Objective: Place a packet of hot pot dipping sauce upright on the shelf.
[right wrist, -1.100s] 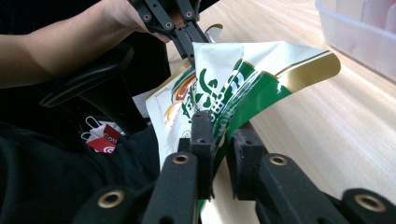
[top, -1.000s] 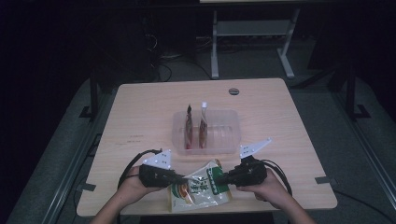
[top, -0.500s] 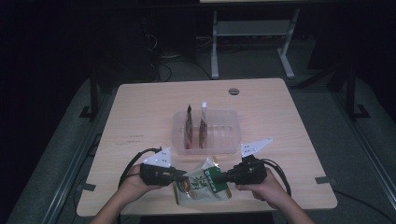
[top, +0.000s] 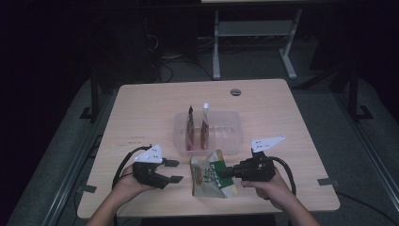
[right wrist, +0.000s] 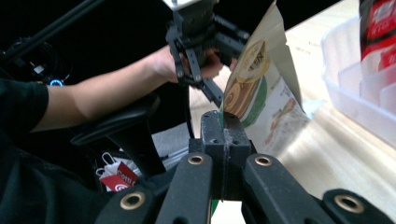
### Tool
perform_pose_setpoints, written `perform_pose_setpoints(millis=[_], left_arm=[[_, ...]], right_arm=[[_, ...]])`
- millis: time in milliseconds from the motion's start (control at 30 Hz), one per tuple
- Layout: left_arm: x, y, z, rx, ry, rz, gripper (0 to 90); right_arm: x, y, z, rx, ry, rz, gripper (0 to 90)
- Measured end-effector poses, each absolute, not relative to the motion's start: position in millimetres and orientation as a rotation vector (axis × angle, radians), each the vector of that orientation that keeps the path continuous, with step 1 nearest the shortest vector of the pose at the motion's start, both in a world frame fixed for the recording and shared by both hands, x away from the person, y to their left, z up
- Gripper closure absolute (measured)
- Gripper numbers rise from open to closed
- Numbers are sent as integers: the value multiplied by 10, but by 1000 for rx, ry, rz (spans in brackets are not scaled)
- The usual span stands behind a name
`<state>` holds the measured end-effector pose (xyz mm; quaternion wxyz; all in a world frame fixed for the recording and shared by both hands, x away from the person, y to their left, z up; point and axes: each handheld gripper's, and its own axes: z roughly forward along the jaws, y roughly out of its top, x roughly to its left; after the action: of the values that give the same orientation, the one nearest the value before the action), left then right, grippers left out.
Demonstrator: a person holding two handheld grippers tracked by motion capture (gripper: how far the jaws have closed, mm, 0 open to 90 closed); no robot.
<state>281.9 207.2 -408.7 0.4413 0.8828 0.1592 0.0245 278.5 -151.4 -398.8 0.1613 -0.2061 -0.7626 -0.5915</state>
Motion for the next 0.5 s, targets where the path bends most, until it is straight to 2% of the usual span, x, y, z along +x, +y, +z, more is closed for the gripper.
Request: perform_pose_setpoints(millis=[500], left_arm=[[2831,2272,-4194,2250,459,56,396]], right_arm=[[2837,-1626,-3736,-626,-2155,-1845,900]])
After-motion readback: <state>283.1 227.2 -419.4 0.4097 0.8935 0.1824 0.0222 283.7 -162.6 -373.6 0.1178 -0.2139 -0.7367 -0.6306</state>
